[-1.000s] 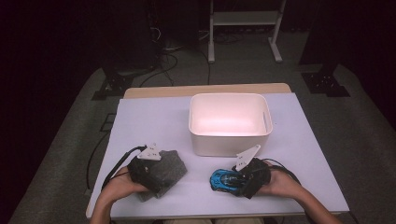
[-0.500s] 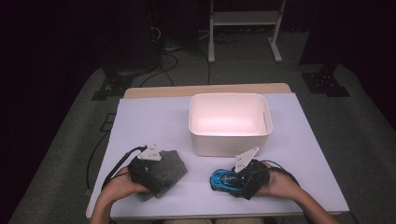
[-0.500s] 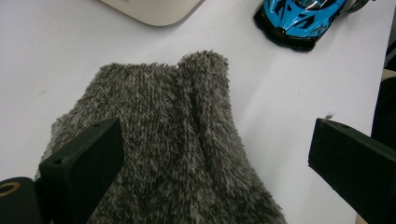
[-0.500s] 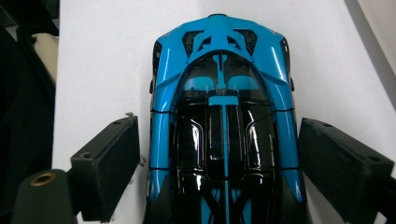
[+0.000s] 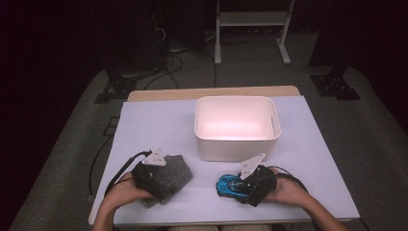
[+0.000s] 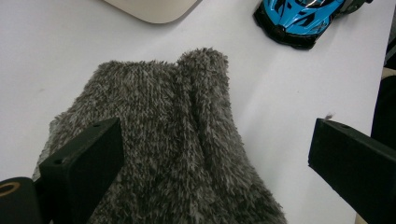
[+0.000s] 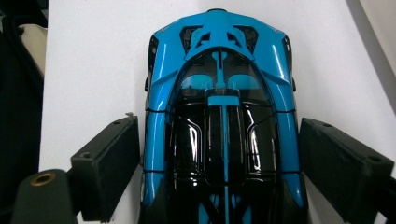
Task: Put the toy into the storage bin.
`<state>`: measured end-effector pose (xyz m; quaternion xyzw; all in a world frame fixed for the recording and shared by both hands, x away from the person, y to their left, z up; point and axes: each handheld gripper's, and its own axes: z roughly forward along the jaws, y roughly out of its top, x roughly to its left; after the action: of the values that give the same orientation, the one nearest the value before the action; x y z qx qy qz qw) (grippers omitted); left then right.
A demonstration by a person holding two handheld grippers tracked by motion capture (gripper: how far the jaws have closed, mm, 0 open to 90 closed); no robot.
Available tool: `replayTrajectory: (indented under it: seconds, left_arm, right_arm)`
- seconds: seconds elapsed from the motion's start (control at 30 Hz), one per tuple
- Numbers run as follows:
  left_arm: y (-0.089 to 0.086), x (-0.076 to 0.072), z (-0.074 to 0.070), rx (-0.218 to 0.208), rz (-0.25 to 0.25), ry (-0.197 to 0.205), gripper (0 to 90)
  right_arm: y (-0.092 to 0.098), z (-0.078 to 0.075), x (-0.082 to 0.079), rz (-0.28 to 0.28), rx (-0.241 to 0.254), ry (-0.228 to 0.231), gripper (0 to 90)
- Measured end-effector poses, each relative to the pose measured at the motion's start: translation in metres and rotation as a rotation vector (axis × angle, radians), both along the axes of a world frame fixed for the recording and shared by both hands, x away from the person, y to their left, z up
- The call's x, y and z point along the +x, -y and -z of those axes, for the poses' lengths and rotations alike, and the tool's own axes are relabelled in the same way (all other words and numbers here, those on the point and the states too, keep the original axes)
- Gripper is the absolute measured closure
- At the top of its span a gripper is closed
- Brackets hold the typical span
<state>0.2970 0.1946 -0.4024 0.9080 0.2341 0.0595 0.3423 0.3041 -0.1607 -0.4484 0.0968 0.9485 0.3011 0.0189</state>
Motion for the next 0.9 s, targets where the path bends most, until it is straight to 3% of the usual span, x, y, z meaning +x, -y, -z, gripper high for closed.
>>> replayTrajectory:
  seconds: [0.27, 0.67, 0.9]
  left_arm:
    - [-0.0005, -0.0001, 0.0, 0.0, 0.0, 0.0, 2.9]
    - [-0.0005, 0.0002, 0.0005, 0.005, 0.01, -0.001, 2.9]
    - [-0.0018, -0.0001, 0.0002, 0.006, 0.008, -0.002, 2.9]
  right_arm:
    - [-0.002, -0.0003, -0.0008, -0.005, -0.018, 0.019, 13.6]
    - [-0.0077, -0.0034, -0.0001, -0.004, -0.069, 0.012, 15.2]
    - [-0.0089, -0.0063, 0.0002, -0.013, -0.088, 0.01, 23.4]
